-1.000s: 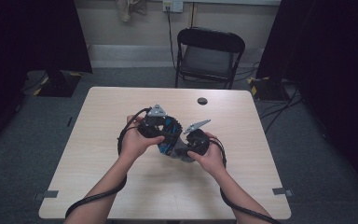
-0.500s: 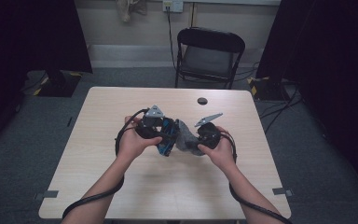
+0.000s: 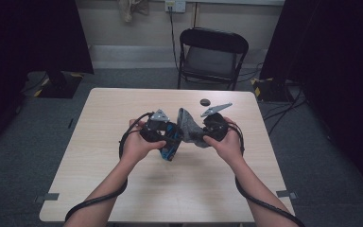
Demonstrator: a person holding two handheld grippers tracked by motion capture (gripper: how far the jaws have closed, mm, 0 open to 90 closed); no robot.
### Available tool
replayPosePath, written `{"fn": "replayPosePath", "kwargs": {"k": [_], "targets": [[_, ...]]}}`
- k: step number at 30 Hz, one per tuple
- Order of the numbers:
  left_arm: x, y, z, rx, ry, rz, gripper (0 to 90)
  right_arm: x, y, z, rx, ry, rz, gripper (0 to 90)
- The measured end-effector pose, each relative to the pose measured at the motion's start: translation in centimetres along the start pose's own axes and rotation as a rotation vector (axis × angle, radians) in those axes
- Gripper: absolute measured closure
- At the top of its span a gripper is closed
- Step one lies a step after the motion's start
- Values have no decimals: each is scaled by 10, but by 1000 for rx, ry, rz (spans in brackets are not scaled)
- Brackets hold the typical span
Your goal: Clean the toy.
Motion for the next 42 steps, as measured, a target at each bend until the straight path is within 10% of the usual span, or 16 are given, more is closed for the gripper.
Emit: {"fn": "replayPosePath", "kwargs": {"k": [42], "targets": [[-11, 3, -14, 12, 36, 2, 253, 61, -39, 41, -7, -108, -89, 720]]}}
Point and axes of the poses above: each handheld gripper's, and its own axes: x roughly forward along the jaws, z roughly out of its underside, y roughly to its right, the point moved 6 cm from there along x, roughly forward along the jaws, and after that the axes turned 7 degrees about z, right-handed, at the moved point
